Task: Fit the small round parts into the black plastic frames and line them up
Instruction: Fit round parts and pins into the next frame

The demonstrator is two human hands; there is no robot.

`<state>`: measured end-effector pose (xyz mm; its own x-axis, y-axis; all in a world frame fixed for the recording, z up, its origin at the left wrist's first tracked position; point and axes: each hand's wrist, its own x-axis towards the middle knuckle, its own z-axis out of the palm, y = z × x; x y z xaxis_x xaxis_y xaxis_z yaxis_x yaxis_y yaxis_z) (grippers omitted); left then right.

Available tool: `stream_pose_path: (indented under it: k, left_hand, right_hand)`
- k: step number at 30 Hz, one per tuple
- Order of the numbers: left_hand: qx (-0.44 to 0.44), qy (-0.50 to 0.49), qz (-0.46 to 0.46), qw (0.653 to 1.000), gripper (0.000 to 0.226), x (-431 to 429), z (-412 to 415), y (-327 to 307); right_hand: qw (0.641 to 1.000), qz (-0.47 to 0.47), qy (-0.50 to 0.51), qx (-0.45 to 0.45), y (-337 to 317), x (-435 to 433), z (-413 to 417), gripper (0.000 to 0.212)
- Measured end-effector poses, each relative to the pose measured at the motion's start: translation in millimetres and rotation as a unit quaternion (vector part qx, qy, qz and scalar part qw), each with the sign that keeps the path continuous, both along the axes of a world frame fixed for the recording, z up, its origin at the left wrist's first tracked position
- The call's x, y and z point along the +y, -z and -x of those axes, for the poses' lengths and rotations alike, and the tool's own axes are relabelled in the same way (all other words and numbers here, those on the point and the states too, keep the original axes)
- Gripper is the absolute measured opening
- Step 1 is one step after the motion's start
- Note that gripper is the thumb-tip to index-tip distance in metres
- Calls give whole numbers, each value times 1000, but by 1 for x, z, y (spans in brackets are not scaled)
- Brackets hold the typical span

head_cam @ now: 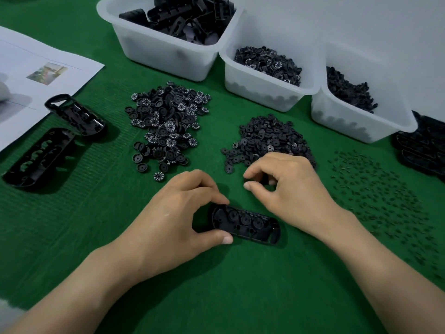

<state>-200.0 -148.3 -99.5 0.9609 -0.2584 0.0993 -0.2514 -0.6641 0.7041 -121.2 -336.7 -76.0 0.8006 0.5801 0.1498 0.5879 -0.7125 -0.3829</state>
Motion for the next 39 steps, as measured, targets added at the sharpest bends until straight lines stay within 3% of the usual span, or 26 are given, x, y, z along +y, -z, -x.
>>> stream_pose_path:
  k: [4,9,18,24,27,32,39]
  left_hand:
    - [1,-1,0,1000,53,0,0,0]
    - [-3,-2,0,1000,52,0,0,1]
    - [-4,-3,-1,1000,54,-1,0,0]
    - [-10,-5,2,1000,52,0,0,1]
    - [-5,-2,1,1000,51,0,0,1]
    - [-3,-3,2,1000,48,0,0,1]
    - [-1,-4,4,1000,49,1,0,2]
  right_hand:
    - [999,23,24,6,0,3,-3,9]
    - [996,-62,-56,44,-10,-11,13,7]
    - [991,-30,-127,-23,-1,-20,31,13]
    - [990,-23,-141,11,-4,-17,28,11]
    - [992,-55,-93,64,-14,-13,17,18]
    - [999,3,36,0,-4,21,-10,12]
    - [999,-16,29,37,3,25,-6,5]
